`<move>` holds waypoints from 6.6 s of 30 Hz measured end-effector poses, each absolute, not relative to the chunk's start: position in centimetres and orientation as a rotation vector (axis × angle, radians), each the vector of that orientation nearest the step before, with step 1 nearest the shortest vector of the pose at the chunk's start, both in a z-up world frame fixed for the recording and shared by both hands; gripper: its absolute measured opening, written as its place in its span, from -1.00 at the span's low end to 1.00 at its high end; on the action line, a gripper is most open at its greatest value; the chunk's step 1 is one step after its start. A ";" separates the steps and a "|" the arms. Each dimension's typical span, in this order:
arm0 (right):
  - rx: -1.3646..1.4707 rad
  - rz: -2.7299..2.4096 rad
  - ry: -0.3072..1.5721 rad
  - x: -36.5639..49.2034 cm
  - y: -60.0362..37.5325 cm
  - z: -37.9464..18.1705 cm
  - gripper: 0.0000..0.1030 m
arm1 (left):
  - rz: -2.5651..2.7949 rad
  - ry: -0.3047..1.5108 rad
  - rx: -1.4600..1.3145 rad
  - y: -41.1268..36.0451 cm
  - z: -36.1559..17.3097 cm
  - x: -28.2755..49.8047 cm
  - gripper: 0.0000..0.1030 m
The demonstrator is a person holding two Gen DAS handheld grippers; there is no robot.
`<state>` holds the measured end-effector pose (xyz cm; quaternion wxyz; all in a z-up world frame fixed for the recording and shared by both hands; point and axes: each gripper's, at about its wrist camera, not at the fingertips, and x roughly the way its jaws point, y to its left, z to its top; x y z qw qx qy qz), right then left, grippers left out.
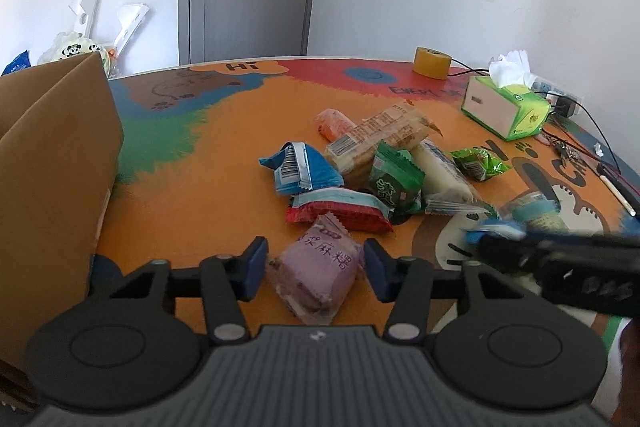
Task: Organize snacks
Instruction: 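Grasp the pink snack pack with the left gripper while the right grasps the blue-silver chip bag, then carry both snacks into the cardboard box and open both grippers, then move both open grippers back toward the remaining snacks, then grasp the red-white wafer pack with the left gripper while the right grasps a clear biscuit pack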
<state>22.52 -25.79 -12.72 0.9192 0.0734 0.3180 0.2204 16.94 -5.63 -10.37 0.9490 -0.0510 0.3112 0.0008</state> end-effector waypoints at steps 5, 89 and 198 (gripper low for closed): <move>0.153 0.450 0.639 21.7 -25.6 -12.8 -0.51 | -0.005 0.635 -0.119 -5.3 -9.9 16.2 -0.15; 0.075 0.876 0.485 17.3 -6.0 -1.4 -0.23 | 0.360 0.406 -0.347 13.5 -0.6 6.3 0.51; 0.111 0.298 0.641 25.5 -28.1 -13.5 0.97 | 0.018 0.646 -0.017 -7.8 -11.0 22.4 0.31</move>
